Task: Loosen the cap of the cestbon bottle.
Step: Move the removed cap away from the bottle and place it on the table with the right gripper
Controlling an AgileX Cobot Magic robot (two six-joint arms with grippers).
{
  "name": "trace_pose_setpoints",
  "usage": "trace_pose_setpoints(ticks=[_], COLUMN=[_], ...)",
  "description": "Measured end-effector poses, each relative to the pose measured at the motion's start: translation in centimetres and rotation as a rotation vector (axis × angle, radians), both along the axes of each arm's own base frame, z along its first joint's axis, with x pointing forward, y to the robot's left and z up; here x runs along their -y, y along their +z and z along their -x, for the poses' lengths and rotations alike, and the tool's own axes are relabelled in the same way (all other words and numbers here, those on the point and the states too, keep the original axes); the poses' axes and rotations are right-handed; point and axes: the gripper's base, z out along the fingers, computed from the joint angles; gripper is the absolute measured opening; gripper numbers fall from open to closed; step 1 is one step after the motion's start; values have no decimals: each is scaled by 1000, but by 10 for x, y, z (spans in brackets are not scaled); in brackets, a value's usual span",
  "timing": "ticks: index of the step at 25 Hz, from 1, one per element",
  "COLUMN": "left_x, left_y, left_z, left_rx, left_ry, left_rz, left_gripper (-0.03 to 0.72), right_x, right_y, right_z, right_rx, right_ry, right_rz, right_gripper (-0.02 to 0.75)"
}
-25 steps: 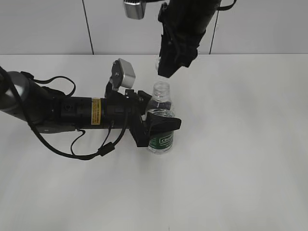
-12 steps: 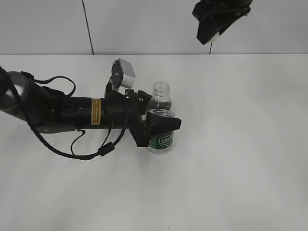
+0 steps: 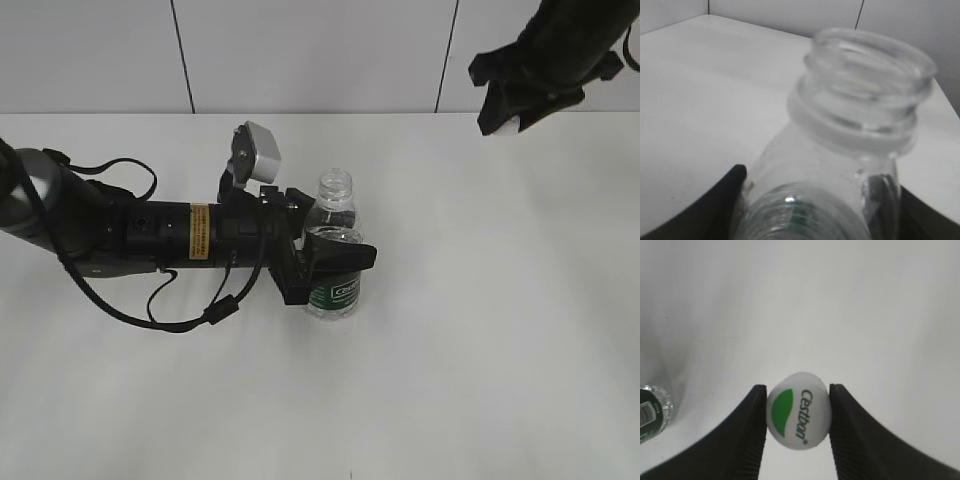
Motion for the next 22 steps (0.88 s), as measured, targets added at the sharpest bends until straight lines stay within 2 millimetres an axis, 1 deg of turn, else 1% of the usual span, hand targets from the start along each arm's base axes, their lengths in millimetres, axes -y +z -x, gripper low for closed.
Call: trace_pose_setpoints(ticks=[6,10,18,22], left_x=[0,0,0,0], left_y=[0,0,0,0], left_z=[0,0,0,0], left_rx=[0,0,0,0], left_ry=[1,1,1,1], left_rz=[1,1,1,1], left_gripper=[433,433,433,433], right_x=[22,28,28,28], right_y=[-54,-85,-121,-126], right_z=[8,10,-3,-3], right_rx=[-91,-143,-116,-130], right_ry=[-102,-137,-190,-195], right_rz=[8,27,22,24], right_gripper=[290,289,289,289])
